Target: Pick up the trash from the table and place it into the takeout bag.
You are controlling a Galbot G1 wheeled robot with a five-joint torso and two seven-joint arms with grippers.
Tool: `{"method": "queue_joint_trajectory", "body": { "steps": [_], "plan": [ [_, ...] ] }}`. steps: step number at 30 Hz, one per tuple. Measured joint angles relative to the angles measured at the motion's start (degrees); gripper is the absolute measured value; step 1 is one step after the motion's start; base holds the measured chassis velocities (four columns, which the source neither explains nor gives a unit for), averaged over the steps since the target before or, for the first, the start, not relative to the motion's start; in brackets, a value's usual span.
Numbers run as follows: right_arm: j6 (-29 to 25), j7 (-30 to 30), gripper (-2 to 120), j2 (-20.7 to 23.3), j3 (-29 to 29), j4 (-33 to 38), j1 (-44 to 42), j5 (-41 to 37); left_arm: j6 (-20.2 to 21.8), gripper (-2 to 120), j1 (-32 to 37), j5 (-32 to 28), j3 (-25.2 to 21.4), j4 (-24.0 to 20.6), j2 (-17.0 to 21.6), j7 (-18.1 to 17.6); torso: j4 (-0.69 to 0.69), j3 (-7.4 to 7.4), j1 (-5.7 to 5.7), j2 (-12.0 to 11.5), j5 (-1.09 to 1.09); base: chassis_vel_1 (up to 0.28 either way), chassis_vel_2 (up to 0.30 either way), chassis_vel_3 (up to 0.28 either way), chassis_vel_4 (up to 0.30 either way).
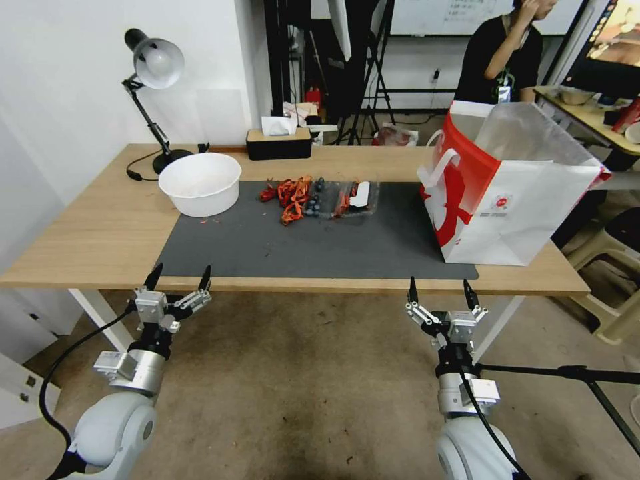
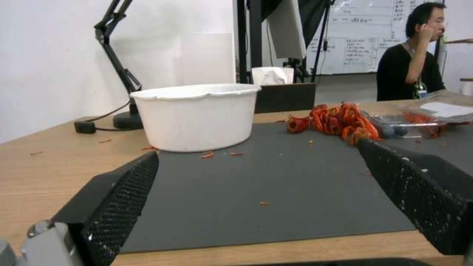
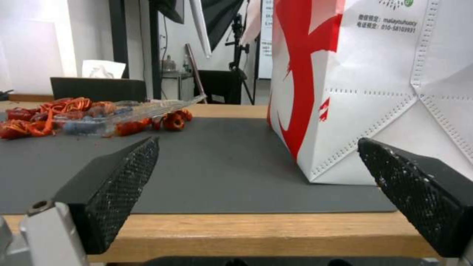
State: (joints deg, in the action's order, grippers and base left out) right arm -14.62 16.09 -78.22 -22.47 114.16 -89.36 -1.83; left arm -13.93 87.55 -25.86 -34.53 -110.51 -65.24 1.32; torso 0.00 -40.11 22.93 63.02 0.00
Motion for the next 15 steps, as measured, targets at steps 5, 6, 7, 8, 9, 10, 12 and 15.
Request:
{"method": "queue_joint_trajectory", "body": {
  "steps": [5,6,7,8,9,10,12,15],
  "plan": [
    [0.0,0.0,100,0.0,0.0,0.0,0.0,0.0,0.0,100,-0.1,0.0,0.0,0.1,0.1,0.1,0.0,0.0,0.0,0.0,0.0,0.0,0.0,0.0,0.0],
    [0.0,0.0,100,0.0,0.0,0.0,0.0,0.0,0.0,100,-0.1,0.0,0.0,0.1,0.1,0.1,0.0,0.0,0.0,0.0,0.0,0.0,0.0,0.0,0.0],
    [0.0,0.0,100,0.0,0.0,0.0,0.0,0.0,0.0,100,-0.1,0.0,0.0,0.1,0.1,0.1,0.0,0.0,0.0,0.0,0.0,0.0,0.0,0.0,0.0],
    [0.0,0.0,100,0.0,0.0,0.0,0.0,0.0,0.0,100,-0.1,0.0,0.0,0.1,0.1,0.1,0.0,0.0,0.0,0.0,0.0,0.0,0.0,0.0,0.0],
    [0.0,0.0,100,0.0,0.0,0.0,0.0,0.0,0.0,100,-0.1,0.0,0.0,0.1,0.1,0.1,0.0,0.0,0.0,0.0,0.0,0.0,0.0,0.0,0.0],
    [-0.1,0.0,100,0.0,0.0,-0.1,0.0,0.0,0.0,100,-0.1,0.0,0.0,0.1,0.1,0.1,0.0,0.0,0.0,0.0,0.0,0.0,0.0,0.0,0.0],
    [-0.1,0.0,100,0.0,0.0,-0.1,0.0,0.0,0.0,100,-0.1,0.0,0.0,0.1,0.1,0.1,0.0,0.0,0.0,0.0,0.0,0.0,0.0,0.0,0.0],
    [-0.1,0.0,100,0.0,0.0,-0.1,0.0,0.0,0.0,100,-0.1,0.0,0.0,0.2,0.1,0.1,0.0,0.0,0.0,0.0,0.0,0.0,0.0,0.0,0.0]
  ]
}}
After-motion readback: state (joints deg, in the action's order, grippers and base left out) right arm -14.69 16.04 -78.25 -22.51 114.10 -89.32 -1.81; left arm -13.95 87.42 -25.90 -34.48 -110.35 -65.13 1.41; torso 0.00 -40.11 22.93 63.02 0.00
